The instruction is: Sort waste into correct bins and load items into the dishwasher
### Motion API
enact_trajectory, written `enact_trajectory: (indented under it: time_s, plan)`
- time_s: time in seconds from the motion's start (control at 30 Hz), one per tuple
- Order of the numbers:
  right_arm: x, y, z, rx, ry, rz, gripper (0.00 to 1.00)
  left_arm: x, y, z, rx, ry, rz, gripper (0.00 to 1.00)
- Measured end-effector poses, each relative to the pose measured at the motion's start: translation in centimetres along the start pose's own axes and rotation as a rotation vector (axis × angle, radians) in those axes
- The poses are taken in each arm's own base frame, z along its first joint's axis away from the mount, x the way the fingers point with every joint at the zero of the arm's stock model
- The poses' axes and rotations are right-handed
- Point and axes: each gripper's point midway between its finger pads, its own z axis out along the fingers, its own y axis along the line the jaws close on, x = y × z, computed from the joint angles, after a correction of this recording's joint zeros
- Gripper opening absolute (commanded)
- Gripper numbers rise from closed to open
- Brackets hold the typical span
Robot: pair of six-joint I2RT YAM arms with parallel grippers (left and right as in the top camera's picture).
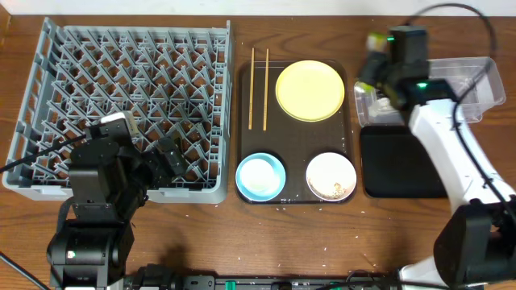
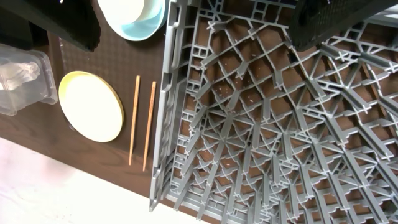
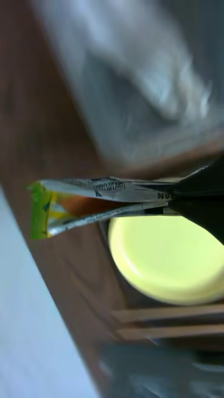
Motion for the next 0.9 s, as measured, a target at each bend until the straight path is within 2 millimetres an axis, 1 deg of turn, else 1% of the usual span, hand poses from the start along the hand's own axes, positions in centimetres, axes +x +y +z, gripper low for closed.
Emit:
enact_trajectory:
  time_s: [0.03,0.07,0.13,0.17,0.2,0.23,0.27,0.3,0.33,0.37,0.43,0.47,0.53,0.57,0.6,0.63,0.67,0.7,0.73,0.77,0.8,0.83,0.9]
  plan:
    - [-0.4,-1.6,0.2,0.042,-0.001,0.058,0.01,0.0,0.0,0.0,0.000,0.000,0.000,0.98]
    - [-1.0,-3.8,0.4,0.096,-0.011,0.144,0.01,0.0,0.0,0.0,0.000,0.000,0.000,0.98]
    - [-2.4,-7.3,0.8,0.169,-0.050,0.282,0.01,0.0,0.0,0.0,0.000,0.000,0.000,0.98]
    - [-2.6,-7.9,0.8,0.181,-0.056,0.308,0.01,0.0,0.0,0.0,0.000,0.000,0.000,0.98]
    - [-2.8,-8.8,1.0,0.199,-0.063,0.342,0.03,0.0,0.0,0.0,0.000,0.000,0.000,0.98]
    - [-2.8,-9.6,1.2,0.218,-0.065,0.370,0.27,0.0,0.0,0.0,0.000,0.000,0.000,0.98]
    - [-2.5,-10.0,1.5,0.233,-0.059,0.384,0.38,0.0,0.0,0.0,0.000,0.000,0.000,0.98]
    - [-2.1,-10.2,1.8,0.242,-0.047,0.389,0.55,0.0,0.0,0.0,0.000,0.000,0.000,0.98]
    - [-1.9,-10.2,2.0,0.247,-0.038,0.386,0.66,0.0,0.0,0.0,0.000,0.001,0.000,0.98]
    - [-1.7,-10.2,2.1,0.243,-0.029,0.372,0.71,0.1,0.0,0.0,0.001,0.002,-0.003,0.98]
    - [-1.6,-9.7,2.1,0.218,-0.007,0.324,0.72,0.6,-0.1,0.0,0.011,0.028,-0.011,0.98]
    - [-1.4,-9.2,2.1,0.195,0.009,0.295,0.71,1.0,-0.3,0.0,0.020,0.044,-0.019,0.98]
    - [-1.3,-8.2,1.8,0.143,0.033,0.259,0.68,1.1,-0.5,0.0,0.032,0.051,-0.023,0.98]
    - [-1.4,-7.2,1.4,0.089,0.046,0.226,0.66,1.2,-0.5,0.0,0.037,0.055,-0.026,0.98]
    - [-1.7,-5.5,0.7,0.008,0.052,0.173,0.66,1.3,-0.7,-0.1,0.047,0.059,-0.027,0.98]
    - [-1.9,-4.5,0.2,-0.046,0.056,0.137,0.65,1.3,-0.8,-0.1,0.052,0.061,-0.027,0.98]
    - [-2.1,-3.0,-0.5,-0.116,0.057,0.086,0.64,1.4,-0.9,-0.1,0.057,0.064,-0.028,0.98]
    - [-1.8,-0.7,-1.7,-0.215,0.069,0.000,0.63,1.4,-1.0,-0.1,0.063,0.068,-0.028,0.98]
    - [-1.5,0.6,-2.3,-0.272,0.077,-0.047,0.62,1.5,-1.0,-0.1,0.066,0.073,-0.030,0.98]
    - [-0.6,2.4,-3.1,-0.340,0.099,-0.114,0.60,1.7,-1.1,-0.1,0.069,0.078,-0.031,0.98]
    - [1.3,4.6,-4.0,-0.417,0.145,-0.198,0.59,1.7,-1.1,-0.1,0.071,0.080,-0.032,0.98]
    - [2.8,6.0,-4.4,-0.458,0.179,-0.253,0.58,1.8,-1.1,-0.1,0.073,0.083,-0.032,0.98]
    - [6.1,8.1,-5.2,-0.516,0.257,-0.348,0.57,1.9,-1.2,-0.1,0.076,0.087,-0.032,0.98]
